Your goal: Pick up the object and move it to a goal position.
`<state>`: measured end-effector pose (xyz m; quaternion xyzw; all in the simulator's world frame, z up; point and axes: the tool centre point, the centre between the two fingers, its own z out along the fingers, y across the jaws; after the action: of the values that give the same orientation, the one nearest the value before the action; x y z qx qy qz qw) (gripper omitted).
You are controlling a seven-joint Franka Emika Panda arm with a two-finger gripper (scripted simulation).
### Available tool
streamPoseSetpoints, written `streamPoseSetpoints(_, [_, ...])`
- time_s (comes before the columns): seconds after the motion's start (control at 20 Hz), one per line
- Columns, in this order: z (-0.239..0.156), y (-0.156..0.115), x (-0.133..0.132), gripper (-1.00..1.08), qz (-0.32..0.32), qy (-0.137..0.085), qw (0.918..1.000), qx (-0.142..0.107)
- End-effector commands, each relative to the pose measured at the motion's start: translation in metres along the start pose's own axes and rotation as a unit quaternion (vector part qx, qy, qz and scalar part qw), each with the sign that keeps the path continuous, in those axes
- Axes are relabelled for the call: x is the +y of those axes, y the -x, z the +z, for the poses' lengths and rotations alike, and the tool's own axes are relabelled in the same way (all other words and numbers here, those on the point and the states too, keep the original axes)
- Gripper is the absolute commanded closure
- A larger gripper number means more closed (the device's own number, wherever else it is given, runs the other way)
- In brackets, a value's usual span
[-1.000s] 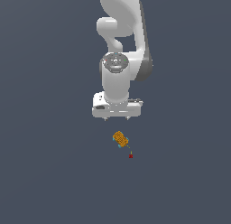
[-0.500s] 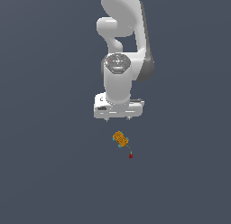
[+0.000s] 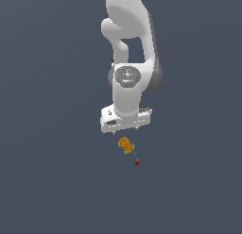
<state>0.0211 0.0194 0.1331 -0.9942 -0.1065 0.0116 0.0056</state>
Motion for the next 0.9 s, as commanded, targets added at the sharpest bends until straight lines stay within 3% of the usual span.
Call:
streamPoseSetpoints(0.0, [0.008,-0.007,-0.002,-0.92,-0.032,0.002,0.9995,0.001])
streamPoseSetpoints(0.45, [0.044,-0.035,-0.01,-0.92,-0.161,0.007,0.9869,0.005])
streamPoseSetpoints(0.85, [0.063,-0.048,-0.014,-0.92,-0.225,0.009,0.9743,0.008])
